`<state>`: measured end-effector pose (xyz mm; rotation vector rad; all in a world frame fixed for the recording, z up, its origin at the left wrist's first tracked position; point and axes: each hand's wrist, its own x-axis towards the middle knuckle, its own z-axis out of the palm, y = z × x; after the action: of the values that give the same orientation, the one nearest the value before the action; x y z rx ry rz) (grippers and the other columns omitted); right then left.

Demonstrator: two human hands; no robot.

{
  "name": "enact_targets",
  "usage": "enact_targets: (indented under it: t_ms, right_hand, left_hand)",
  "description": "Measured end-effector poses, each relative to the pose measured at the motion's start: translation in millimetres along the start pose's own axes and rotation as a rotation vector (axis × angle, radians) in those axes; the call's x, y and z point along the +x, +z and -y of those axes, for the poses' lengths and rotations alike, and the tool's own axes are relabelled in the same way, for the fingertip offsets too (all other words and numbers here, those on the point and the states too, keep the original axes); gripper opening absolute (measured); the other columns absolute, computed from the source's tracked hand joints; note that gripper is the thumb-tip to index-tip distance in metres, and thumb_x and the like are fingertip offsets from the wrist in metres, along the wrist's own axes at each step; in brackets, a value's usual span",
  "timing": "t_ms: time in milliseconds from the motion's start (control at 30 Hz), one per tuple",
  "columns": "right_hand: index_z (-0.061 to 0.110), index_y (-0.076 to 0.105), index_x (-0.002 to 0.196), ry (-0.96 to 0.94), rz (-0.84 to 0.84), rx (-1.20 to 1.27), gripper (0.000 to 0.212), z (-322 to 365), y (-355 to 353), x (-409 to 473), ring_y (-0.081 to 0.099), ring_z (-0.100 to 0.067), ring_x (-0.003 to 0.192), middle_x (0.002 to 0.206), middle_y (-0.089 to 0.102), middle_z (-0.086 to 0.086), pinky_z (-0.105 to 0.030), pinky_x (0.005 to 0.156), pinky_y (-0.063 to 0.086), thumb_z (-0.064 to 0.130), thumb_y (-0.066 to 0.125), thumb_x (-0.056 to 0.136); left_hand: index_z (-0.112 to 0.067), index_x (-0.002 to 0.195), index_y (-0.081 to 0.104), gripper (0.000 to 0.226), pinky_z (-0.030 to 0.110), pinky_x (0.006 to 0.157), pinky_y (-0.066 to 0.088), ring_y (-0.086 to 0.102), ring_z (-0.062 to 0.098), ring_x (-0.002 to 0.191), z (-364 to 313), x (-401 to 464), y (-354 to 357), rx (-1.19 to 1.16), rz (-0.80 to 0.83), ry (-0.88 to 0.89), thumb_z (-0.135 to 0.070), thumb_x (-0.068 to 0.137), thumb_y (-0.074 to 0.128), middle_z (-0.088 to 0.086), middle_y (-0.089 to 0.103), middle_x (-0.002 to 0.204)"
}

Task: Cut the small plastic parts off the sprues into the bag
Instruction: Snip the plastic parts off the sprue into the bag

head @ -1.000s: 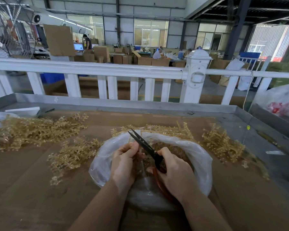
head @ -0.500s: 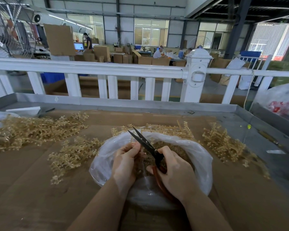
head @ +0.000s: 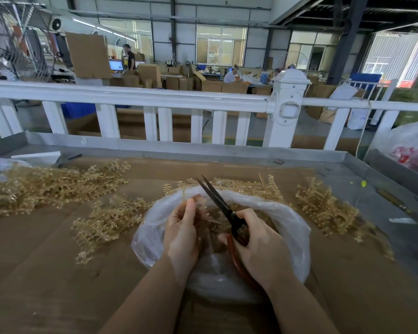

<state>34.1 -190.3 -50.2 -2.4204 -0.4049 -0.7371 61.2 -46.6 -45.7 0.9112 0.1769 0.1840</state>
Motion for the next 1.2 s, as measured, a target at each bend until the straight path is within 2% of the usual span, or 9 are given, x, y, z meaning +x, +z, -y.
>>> enact_targets:
  t_ms: [133,233,333,433,567,767,967,1100,1200]
  right_hand:
    - [0.026,0.058,0.101,-0.039,0.024,-0.043,0.038,-1.1,2.6,-0.4,0.062,-0.005,0.077,0.086,0.066,0.012,-0.008,0.062,0.044,0.053,0.069,0.076]
    - [0.024,0.057,0.103,-0.02,0.027,-0.044,0.037,-1.0,3.7,0.0,0.064,-0.008,0.082,0.09,0.067,0.009,-0.019,0.066,0.051,0.049,0.07,0.078]
    - [0.023,0.059,0.101,-0.022,0.005,-0.035,0.037,-1.3,3.1,-0.8,0.063,-0.007,0.08,0.088,0.067,0.009,-0.016,0.064,0.049,0.048,0.072,0.076]
    - [0.023,0.059,0.099,-0.045,-0.012,-0.003,0.039,1.4,1.0,-1.0,0.061,-0.005,0.077,0.086,0.065,0.011,-0.01,0.064,0.044,0.052,0.069,0.074]
    - [0.022,0.059,0.101,-0.108,0.024,-0.01,0.044,2.9,1.6,-0.5,0.061,-0.01,0.082,0.088,0.064,0.008,-0.025,0.069,0.053,0.059,0.058,0.077]
    - [0.022,0.059,0.102,-0.122,0.025,-0.078,0.041,2.7,4.6,0.3,0.063,-0.012,0.08,0.087,0.065,0.007,-0.026,0.069,0.054,0.049,0.073,0.075]
    - [0.022,0.058,0.101,-0.131,0.007,-0.096,0.035,3.6,4.3,0.5,0.062,-0.013,0.077,0.085,0.063,0.007,-0.027,0.065,0.054,0.047,0.069,0.079]
    - [0.019,0.059,0.103,-0.122,0.014,-0.115,0.034,4.7,4.8,1.2,0.064,-0.018,0.079,0.087,0.065,0.003,-0.033,0.065,0.055,0.044,0.067,0.082]
    - [0.016,0.06,0.102,-0.128,0.008,-0.123,0.032,6.2,4.6,1.8,0.065,-0.018,0.074,0.083,0.065,0.001,-0.034,0.061,0.056,0.039,0.069,0.082]
  left_hand:
    - [-0.014,0.109,0.066,0.021,0.023,0.056,0.056,0.061,0.01,0.058,-2.0,3.0,-2.1,-0.107,-0.011,-0.065,-0.022,0.097,0.051,0.002,0.063,0.068]
    - [-0.011,0.113,0.064,0.029,0.025,0.065,0.056,0.064,0.015,0.067,-4.4,4.6,-3.9,-0.168,0.041,-0.139,-0.001,0.087,0.058,0.007,0.068,0.079]
    - [-0.012,0.104,0.065,0.035,0.025,0.067,0.059,0.069,0.014,0.069,-3.0,5.5,-4.1,-0.192,0.041,-0.141,0.012,0.08,0.056,0.006,0.07,0.077]
    - [-0.01,0.099,0.065,0.028,0.02,0.056,0.056,0.068,0.012,0.06,-4.3,6.4,-3.9,-0.245,0.018,-0.12,0.011,0.085,0.054,0.003,0.069,0.068]
    - [-0.011,0.091,0.065,0.02,0.019,0.05,0.055,0.066,0.011,0.052,-6.0,8.1,-6.5,-0.25,-0.028,-0.139,0.005,0.089,0.053,0.006,0.07,0.068]
    - [-0.01,0.088,0.061,0.016,0.02,0.051,0.054,0.064,0.01,0.053,-6.2,9.5,-9.6,-0.238,-0.011,-0.197,-0.001,0.094,0.049,0.002,0.068,0.063]
    - [-0.007,0.085,0.064,0.016,0.022,0.056,0.055,0.064,0.012,0.053,-8.6,6.7,-8.3,-0.199,0.038,-0.24,-0.003,0.093,0.05,0.005,0.068,0.065]
    - [-0.009,0.085,0.063,0.014,0.021,0.051,0.054,0.064,0.011,0.052,-7.6,7.4,-5.9,-0.214,0.068,-0.25,-0.004,0.092,0.052,0.004,0.069,0.065]
    - [-0.008,0.087,0.063,0.008,0.023,0.058,0.058,0.067,0.011,0.057,-5.6,9.6,-6.5,-0.221,0.099,-0.252,-0.007,0.088,0.056,0.005,0.07,0.07]
